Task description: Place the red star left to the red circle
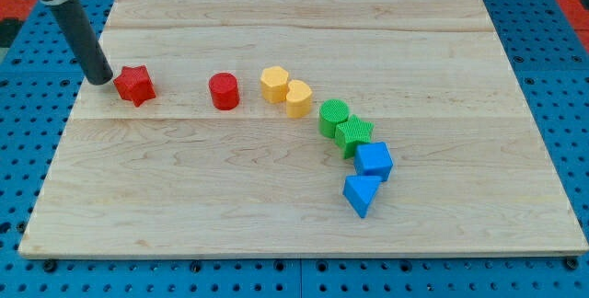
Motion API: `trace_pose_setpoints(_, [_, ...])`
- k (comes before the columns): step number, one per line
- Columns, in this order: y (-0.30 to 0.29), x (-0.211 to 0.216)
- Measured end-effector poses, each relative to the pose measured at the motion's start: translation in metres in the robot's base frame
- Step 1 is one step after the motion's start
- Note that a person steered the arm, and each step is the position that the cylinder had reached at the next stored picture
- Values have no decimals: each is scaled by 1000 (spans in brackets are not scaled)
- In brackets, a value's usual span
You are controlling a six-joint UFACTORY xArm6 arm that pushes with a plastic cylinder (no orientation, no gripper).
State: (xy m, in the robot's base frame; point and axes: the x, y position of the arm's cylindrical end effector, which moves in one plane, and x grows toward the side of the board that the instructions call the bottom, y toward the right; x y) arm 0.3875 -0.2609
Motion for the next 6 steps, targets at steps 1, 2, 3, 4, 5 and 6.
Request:
trace_pose_setpoints(1, [45,13])
trace_pose_setpoints(2, [69,50])
trace_pose_setpoints(3, [136,82])
trace_pose_setpoints(4, [179,39])
trace_pose_setpoints(5, [179,14])
trace_pose_setpoints(6, [210,38])
